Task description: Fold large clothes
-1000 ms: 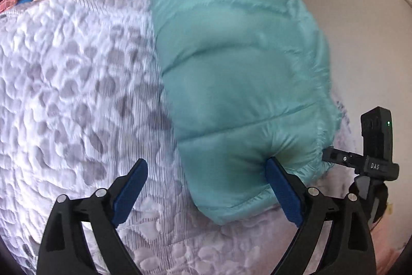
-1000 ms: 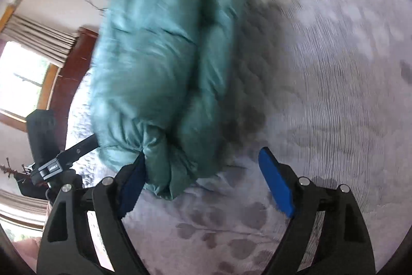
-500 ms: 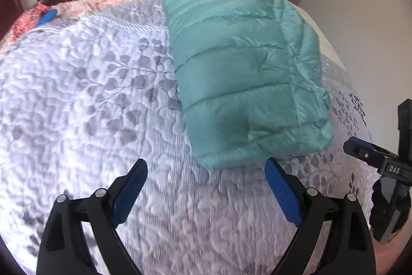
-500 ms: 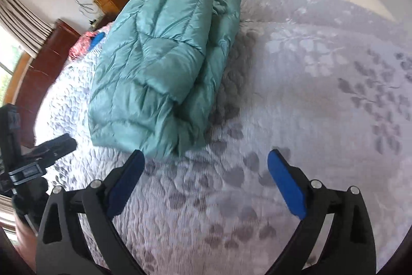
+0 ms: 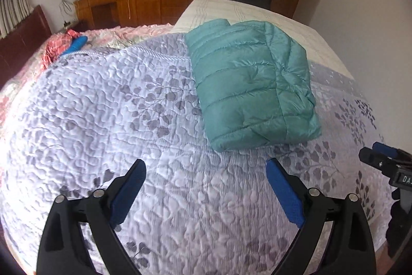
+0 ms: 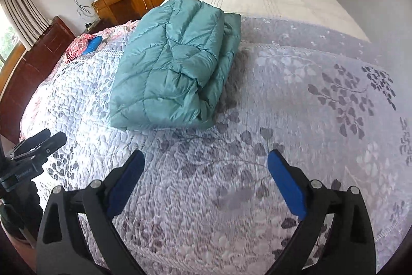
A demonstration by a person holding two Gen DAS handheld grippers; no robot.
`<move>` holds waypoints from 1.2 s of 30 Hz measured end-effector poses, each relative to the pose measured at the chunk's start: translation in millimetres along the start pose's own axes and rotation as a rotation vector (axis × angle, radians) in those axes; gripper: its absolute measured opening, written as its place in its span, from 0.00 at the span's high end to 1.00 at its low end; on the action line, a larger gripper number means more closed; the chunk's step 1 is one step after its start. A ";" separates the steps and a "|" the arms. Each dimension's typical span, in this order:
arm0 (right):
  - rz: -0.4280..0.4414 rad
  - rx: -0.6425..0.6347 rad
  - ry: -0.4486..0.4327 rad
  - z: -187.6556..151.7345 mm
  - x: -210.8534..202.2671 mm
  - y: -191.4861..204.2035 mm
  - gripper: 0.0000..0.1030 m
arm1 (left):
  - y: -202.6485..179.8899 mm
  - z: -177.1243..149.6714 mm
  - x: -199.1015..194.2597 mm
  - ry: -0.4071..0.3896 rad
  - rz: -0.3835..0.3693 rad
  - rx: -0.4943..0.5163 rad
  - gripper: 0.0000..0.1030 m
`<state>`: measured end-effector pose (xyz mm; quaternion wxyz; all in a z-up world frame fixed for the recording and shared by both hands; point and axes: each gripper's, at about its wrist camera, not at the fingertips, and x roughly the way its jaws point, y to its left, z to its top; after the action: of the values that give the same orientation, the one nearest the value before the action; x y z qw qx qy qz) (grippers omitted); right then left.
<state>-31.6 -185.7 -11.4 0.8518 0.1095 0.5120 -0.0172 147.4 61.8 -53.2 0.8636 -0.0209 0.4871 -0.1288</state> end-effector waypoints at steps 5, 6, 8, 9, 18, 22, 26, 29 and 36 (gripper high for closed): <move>-0.017 -0.005 -0.011 -8.0 -14.2 1.4 0.07 | -1.8 -5.3 -19.6 -0.022 0.003 0.009 0.08; -0.019 -0.007 -0.015 -8.7 -16.9 2.1 0.07 | -2.4 -6.0 -23.4 -0.026 0.010 0.012 0.08; -0.018 -0.014 -0.024 -9.9 -22.6 3.7 0.07 | -2.2 -6.5 -29.9 -0.035 0.016 0.017 0.08; -0.020 -0.018 -0.029 -11.5 -26.6 5.5 0.07 | -2.9 -6.9 -33.1 -0.038 0.014 0.019 0.08; -0.028 -0.032 -0.063 -17.3 -45.9 12.9 0.07 | -9.1 -8.7 -56.4 -0.072 0.017 0.042 0.08; -0.031 -0.028 -0.071 -18.7 -51.9 13.8 0.07 | -12.8 -10.4 -64.9 -0.088 0.023 0.050 0.08; -0.037 -0.030 -0.085 -20.0 -58.3 15.3 0.07 | -14.1 -11.8 -72.9 -0.106 0.027 0.055 0.08; -0.035 -0.031 -0.090 -20.5 -60.6 16.9 0.07 | -13.9 -12.3 -76.4 -0.113 0.031 0.058 0.08; -0.035 -0.037 -0.096 -21.2 -63.7 19.8 0.07 | -13.8 -13.5 -82.9 -0.134 0.047 0.062 0.08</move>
<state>-77.4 -167.3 38.2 0.8769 0.0837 0.4724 -0.0276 92.3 69.9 11.3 0.8973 0.0085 0.4242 -0.1219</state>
